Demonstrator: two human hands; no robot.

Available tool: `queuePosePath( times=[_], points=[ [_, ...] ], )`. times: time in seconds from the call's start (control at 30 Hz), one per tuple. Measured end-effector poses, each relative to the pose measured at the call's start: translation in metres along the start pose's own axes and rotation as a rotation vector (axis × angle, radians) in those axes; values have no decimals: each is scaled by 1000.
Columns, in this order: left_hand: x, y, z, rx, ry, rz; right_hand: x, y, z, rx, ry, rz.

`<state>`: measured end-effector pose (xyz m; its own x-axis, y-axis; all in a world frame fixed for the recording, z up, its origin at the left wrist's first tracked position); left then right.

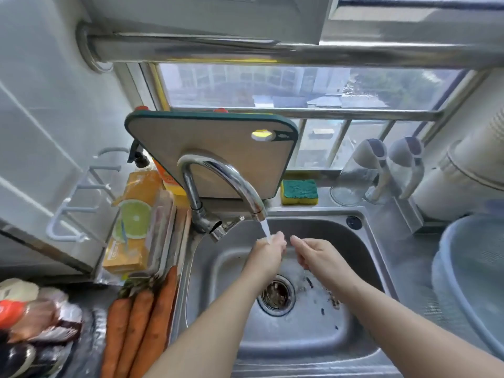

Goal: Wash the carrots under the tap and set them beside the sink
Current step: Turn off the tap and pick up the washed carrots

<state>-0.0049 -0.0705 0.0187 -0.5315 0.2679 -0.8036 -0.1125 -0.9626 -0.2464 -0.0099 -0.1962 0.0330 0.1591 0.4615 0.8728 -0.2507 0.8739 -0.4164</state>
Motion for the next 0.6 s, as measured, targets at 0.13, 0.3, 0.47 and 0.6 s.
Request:
queuePosePath(
  times=[0.13, 0.3, 0.47, 0.6],
  points=[
    [20, -21, -2, -2, -18, 7, 8, 25, -7, 110, 7, -75],
    [21, -60, -7, -130, 85, -175, 30, 47, -15, 221, 2, -275],
    [16, -68, -14, -119, 119, -266, 29, 34, -15, 254, -93, -125],
    [19, -63, -16, -149, 136, -243, 20, 22, -14, 226, -73, -85]
  ],
)
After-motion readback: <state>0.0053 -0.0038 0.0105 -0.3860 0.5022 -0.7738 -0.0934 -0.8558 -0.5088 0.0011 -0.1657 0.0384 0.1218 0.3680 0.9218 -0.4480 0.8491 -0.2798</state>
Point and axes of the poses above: each hand's wrist, its own z-axis away from the middle knuckle, its own y-axis out of the palm, x = y × z, the point moved 1 cm from there along -z, towards the middle knuckle, and after that the axes turned 3 degrees about -y, right-handed, at the moved point
